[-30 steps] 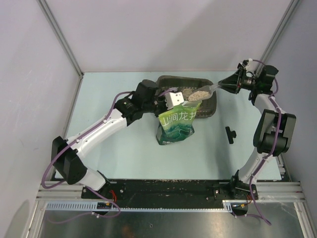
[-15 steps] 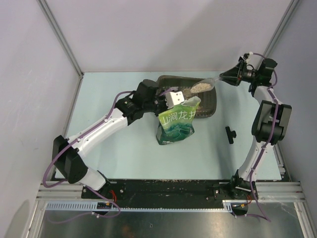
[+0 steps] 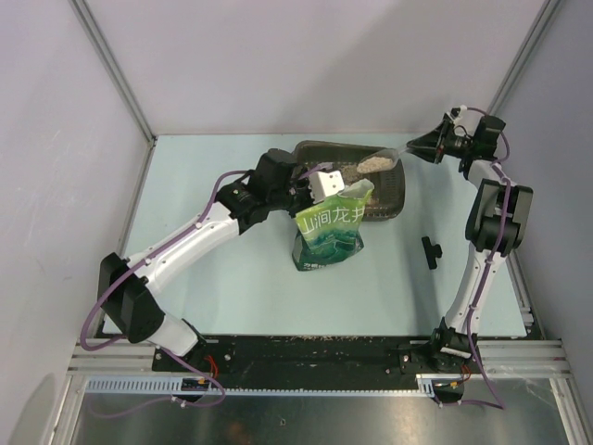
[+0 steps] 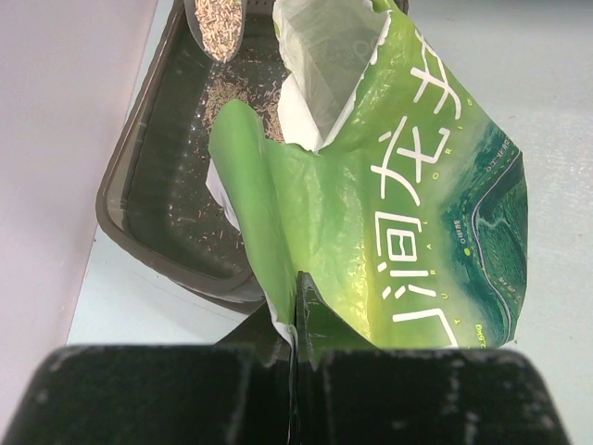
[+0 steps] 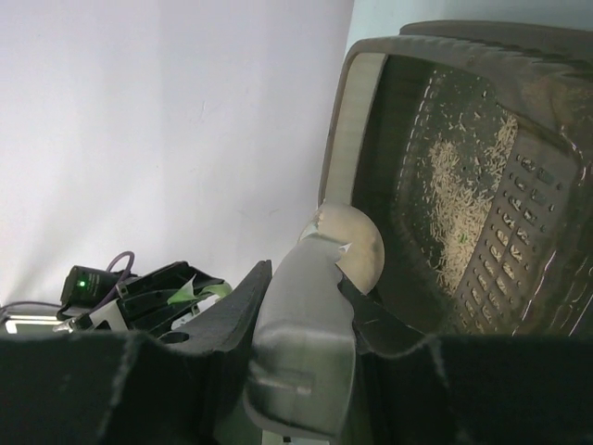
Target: Fill the litter box with clean litter
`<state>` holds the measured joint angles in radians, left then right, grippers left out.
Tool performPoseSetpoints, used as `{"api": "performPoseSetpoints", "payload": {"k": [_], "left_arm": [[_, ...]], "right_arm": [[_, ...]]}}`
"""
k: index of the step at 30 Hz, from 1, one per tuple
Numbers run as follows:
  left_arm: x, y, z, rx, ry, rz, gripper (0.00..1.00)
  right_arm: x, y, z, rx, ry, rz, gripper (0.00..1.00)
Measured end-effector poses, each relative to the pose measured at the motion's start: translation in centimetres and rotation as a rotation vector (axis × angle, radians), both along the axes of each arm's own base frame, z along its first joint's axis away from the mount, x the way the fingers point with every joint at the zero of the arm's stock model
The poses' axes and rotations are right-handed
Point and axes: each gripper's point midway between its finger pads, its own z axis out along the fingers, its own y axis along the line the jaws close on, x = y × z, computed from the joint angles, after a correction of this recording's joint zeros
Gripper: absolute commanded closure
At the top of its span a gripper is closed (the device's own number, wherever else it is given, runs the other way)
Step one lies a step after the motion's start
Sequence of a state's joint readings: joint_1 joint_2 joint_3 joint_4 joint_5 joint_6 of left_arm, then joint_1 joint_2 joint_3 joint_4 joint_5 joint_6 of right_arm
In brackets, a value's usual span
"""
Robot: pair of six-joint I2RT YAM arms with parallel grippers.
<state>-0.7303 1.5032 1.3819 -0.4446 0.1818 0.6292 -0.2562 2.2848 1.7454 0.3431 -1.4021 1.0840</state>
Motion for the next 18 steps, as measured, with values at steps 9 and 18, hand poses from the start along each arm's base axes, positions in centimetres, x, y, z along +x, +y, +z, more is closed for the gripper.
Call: {"api": "performPoseSetpoints", "payload": {"k": [9, 18], "left_arm": [[0.0, 0.0, 0.0, 0.001, 0.001, 0.0, 1.0], [-0.1, 0.0, 0.0, 0.0, 0.003, -0.002, 1.0]], "right_arm": [[1.8, -0.8, -0.6, -0.098, -0.045, -0.087, 1.0], [2.0, -2.0, -4.1, -0.297, -0.021, -0.167, 1.0]]}}
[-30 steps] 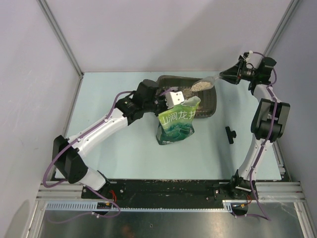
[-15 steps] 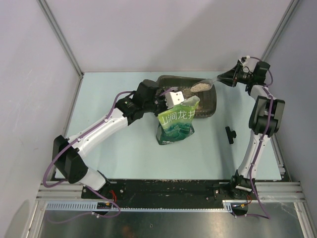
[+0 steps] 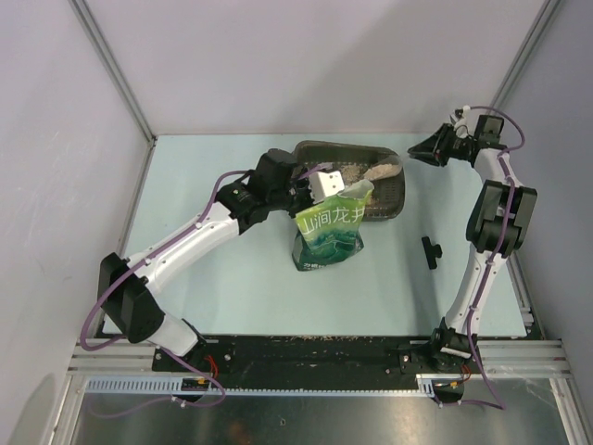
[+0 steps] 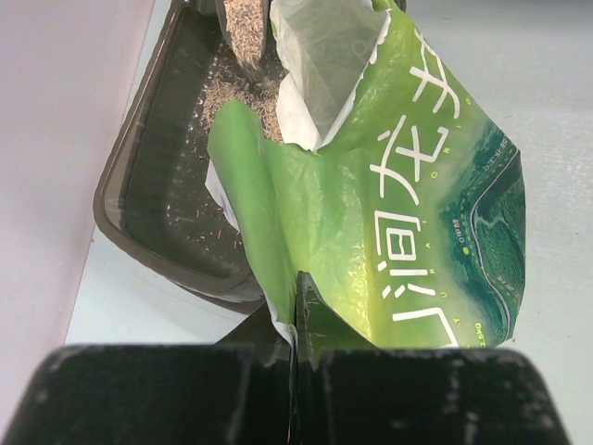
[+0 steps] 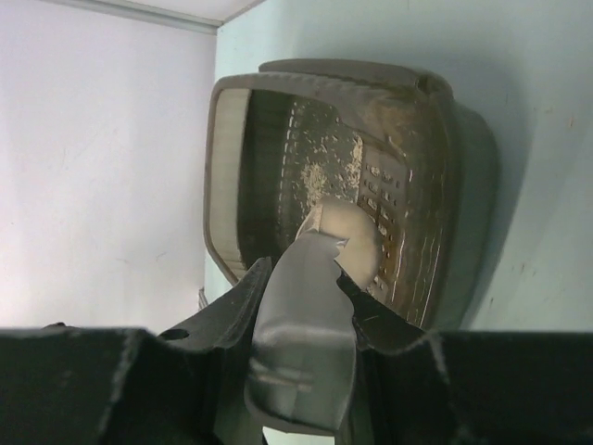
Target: Fill the litter box with clean litter
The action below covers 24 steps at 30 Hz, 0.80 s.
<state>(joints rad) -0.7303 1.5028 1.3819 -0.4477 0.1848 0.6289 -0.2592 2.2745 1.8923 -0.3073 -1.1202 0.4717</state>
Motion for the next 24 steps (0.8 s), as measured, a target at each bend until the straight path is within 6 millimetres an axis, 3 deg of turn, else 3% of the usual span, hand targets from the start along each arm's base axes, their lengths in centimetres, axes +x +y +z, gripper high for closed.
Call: {"api": "performPoseSetpoints", "payload": {"k": [4, 16, 21, 24], "left_arm": [[-0.1, 0.0, 0.0, -0.002, 0.001, -0.003, 1.0], [-1.0, 0.2, 0.3, -0.023, 0.001, -0.027, 1.0], [-1.4, 0.5, 0.2, -0.026, 0.0, -0.029, 1.0], [-1.7, 0.7, 0.2, -0.028, -0.001, -0.028, 1.0]], "right_arm": [[-0.8, 0.5, 0.5, -0.064, -0.011, 0.008, 1.0], [-3.0, 3.6, 5.0, -0.266, -0.14, 0.048, 1.0], [-3.6, 6.8, 4.7, -0.276, -0.141, 0.109, 1.0], [-3.7, 9.7, 4.8, -0.27, -0.152, 0.161, 1.0]]}}
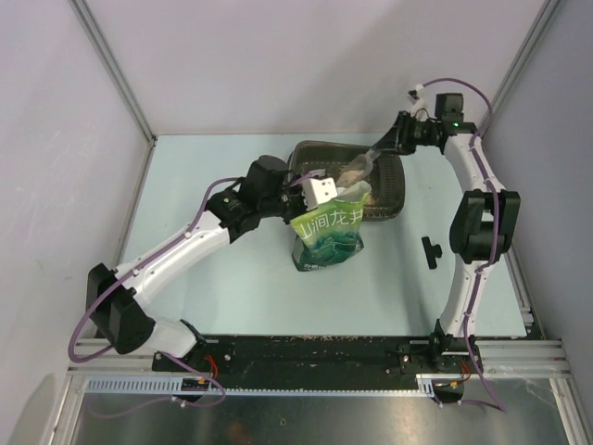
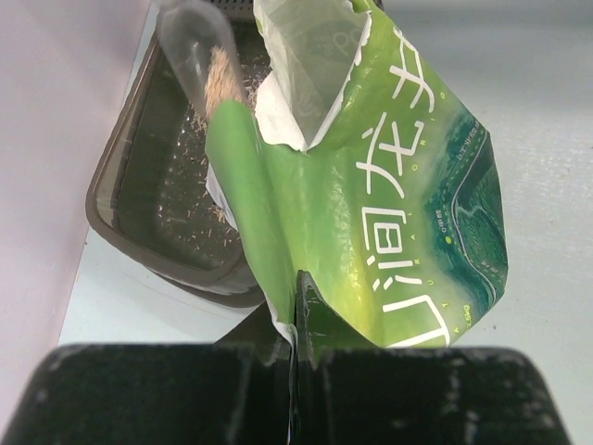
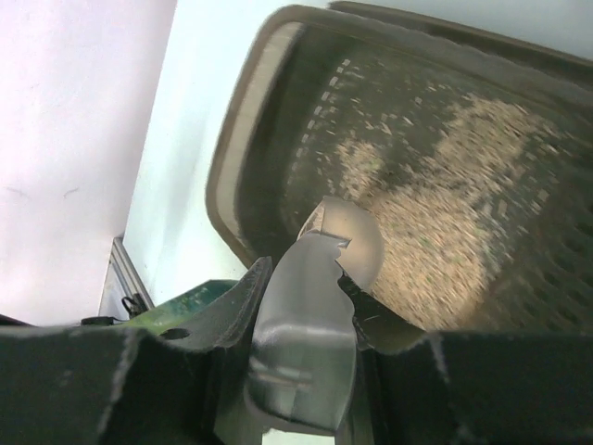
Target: Fill the litter box with clean litter
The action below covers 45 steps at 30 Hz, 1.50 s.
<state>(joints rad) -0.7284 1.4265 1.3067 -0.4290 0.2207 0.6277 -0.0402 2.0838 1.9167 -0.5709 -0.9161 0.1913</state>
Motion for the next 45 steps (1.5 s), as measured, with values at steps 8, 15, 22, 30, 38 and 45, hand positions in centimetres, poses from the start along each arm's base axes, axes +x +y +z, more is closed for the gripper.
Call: {"api": "performPoseSetpoints", "payload": {"k": [8, 15, 22, 30, 38, 45], "left_arm": [[-0.9, 0.8, 0.2, -0.009, -0.005, 0.003, 1.0], [-0.9, 0.8, 0.3, -0.011, -0.003, 0.005, 1.0], [-0.9, 0.8, 0.4, -0.012, -0.005, 0.004, 1.0], [-0.9, 0.8, 0.6, -0.022, 0.001, 0.012, 1.0], [-1.0, 0.7, 0.9, -0.05, 0.035, 0.041, 1.0], [-1.1, 0.6, 0.9, -0.063, 0.048, 0.053, 1.0]], "right_arm": [[2.1, 6.8, 0.5, 0.02, -0.053, 0.087, 1.0], [4.6, 6.3, 0.8, -0.083, -0.164, 0.037, 1.0], [4.4, 4.7, 2.4, -0.308, -0.38, 0.06, 1.0], [-1.3, 3.1, 14.7, -0.283, -0.585, 0.075, 1.0], [-13.0, 2.7, 22.0, -0.16, -0.644, 0.209, 1.0], [-16.2, 4.9, 16.3, -0.127, -0.45, 0.328, 1.0]]}}
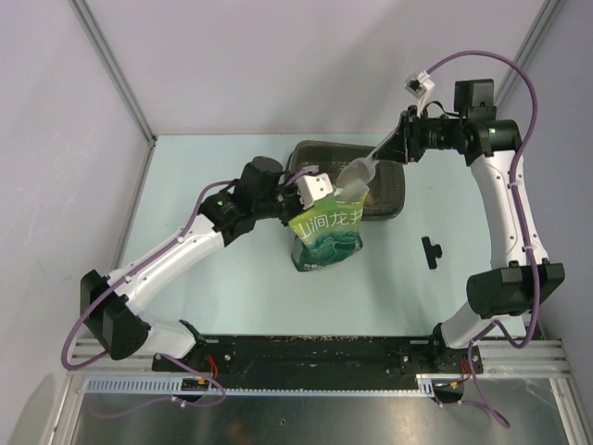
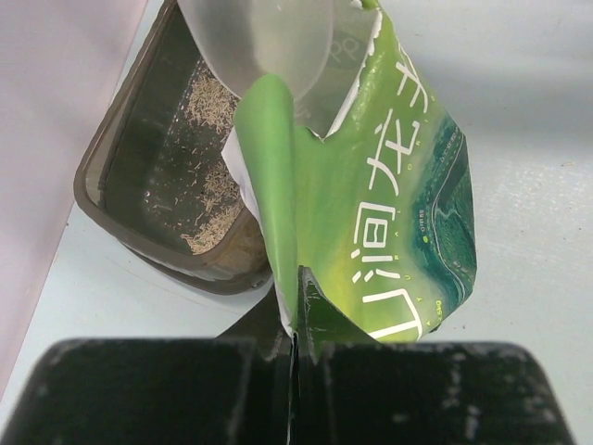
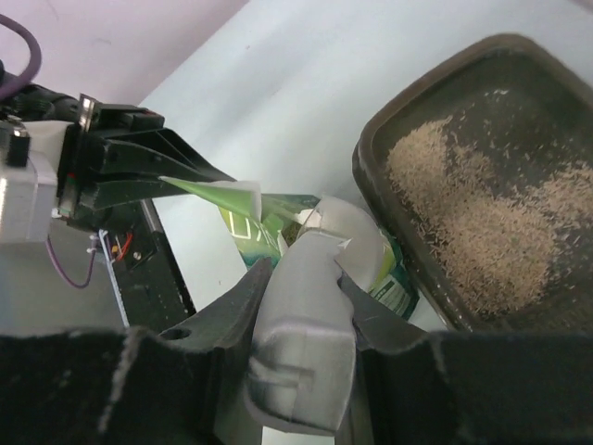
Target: Fill the litter box with clean litter
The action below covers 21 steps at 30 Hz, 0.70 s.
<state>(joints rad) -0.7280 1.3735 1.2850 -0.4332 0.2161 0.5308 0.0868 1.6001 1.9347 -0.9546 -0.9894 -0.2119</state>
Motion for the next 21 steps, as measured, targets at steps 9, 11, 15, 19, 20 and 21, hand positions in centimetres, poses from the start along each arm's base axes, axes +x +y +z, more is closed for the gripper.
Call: {"api": "performPoseSetpoints", "payload": {"k": [9, 11, 15, 19, 20, 21], "left_arm": [[-0.4, 0.2, 0.2, -0.004, 0.01, 0.0, 1.0], [-0.6, 0.3, 0.2, -0.004, 0.013, -0.002, 1.0], [-1.2, 0.6, 0.4, -0.018, 0.015, -0.013, 1.0], [-1.6, 0.8, 0.4, -0.025, 0.021, -0.015, 1.0], [-1.7, 0.8, 0.4, -0.028, 0.024, -0.012, 1.0], [-1.7, 0.8, 0.4, -0.029, 0.025, -0.013, 1.0]], "right_arm": [[-0.7, 1.5, -1.5, -0.096, -0.033, 0.064, 1.0], [-0.9, 1.6, -1.2, -0.107, -0.04, 0.067, 1.0], [-0.4, 1.0, 0.1, -0.142, -0.081, 0.028, 1.0], [-0.8, 0.4, 0.8, -0.189, -0.128, 0.031, 1.0], [-1.2, 0.4, 0.4, -0.206, -0.134, 0.05, 1.0], [-1.4, 0.4, 0.0, -0.22, -0.142, 0.071, 1.0]]}}
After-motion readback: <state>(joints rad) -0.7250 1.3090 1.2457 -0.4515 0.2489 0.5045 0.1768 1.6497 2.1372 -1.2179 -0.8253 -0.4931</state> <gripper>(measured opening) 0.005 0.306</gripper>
